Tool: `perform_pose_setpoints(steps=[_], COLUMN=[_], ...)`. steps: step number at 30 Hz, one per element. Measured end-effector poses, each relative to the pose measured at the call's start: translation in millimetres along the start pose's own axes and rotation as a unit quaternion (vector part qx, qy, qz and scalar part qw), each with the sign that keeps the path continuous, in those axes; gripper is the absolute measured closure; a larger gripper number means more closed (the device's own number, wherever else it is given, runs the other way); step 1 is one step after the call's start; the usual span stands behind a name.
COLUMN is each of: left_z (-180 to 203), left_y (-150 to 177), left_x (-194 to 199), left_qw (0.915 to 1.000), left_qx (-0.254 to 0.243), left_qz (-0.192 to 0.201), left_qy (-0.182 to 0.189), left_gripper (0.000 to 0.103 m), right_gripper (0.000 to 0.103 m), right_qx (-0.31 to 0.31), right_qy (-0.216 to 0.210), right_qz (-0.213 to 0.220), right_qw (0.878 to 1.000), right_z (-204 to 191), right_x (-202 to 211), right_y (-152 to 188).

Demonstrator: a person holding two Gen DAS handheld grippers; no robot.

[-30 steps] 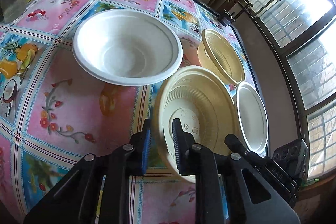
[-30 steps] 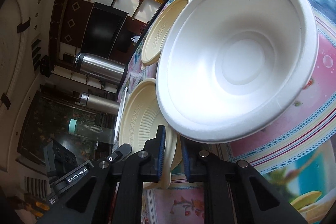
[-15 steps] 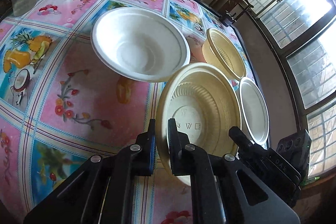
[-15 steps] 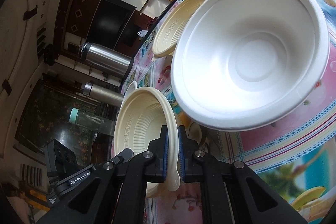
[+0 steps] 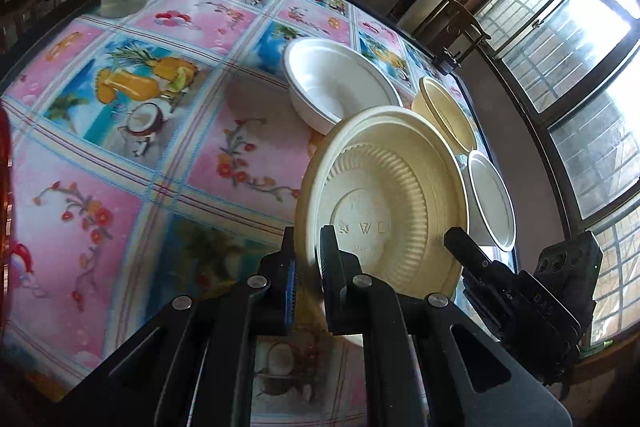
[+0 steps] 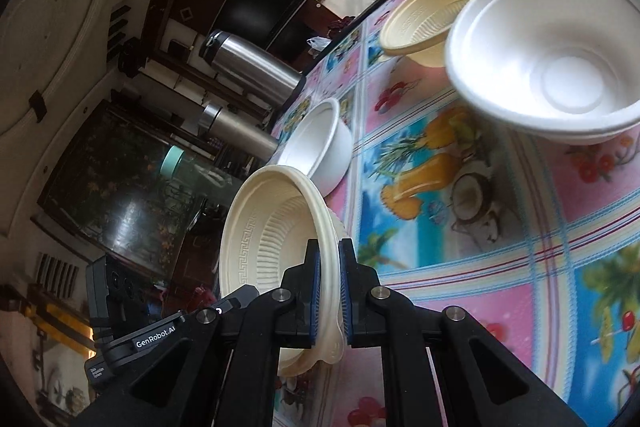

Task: Organize plates and bowls
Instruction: 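Lift the beige plate and set it onto the red stack in the left gripper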

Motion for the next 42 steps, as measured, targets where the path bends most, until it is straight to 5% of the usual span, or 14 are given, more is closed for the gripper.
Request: perform_pose_setpoints(steps=[14,25,33,42], left_z=[-52,-135,-184,-199], left_y=[33,54,73,75], left_x=[90,161,167,146], left_qw=[0.9964,0.985,0.9777,0.9749], left_qx=[-0.009,0.047,0.09,0.084], left_qz=[0.06,0.102,0.083,0.036], left_qy=[-0.058,-0.131,-0.17,-0.203], left_gripper=[0.094,0.093,0.092,0.09], right_gripper=[0.094,0.094,0.094,0.094], right_qx=[0.056,0.102,0.134,0.178], right_qy=[-0.069,-0.096,-0.079,-0.043], right_qz=[-0.022,-0.101,-0.144,-0.137], right_qw=[0.996,0.985,0.977,0.973], right_z=[-60,-141,-172,-176], right_x=[-28,-103,-152,-170], right_y=[68,131,175,202])
Point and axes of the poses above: each gripper's, at about its wrist camera, not at the fingertips, and x roughly against the way its jaws point, z to its right, y to its underside, the point moved 1 cm from there along -x, roughly the way its jaws point, and after that the axes turned 14 degrees about -x, right-handed, at the moved point
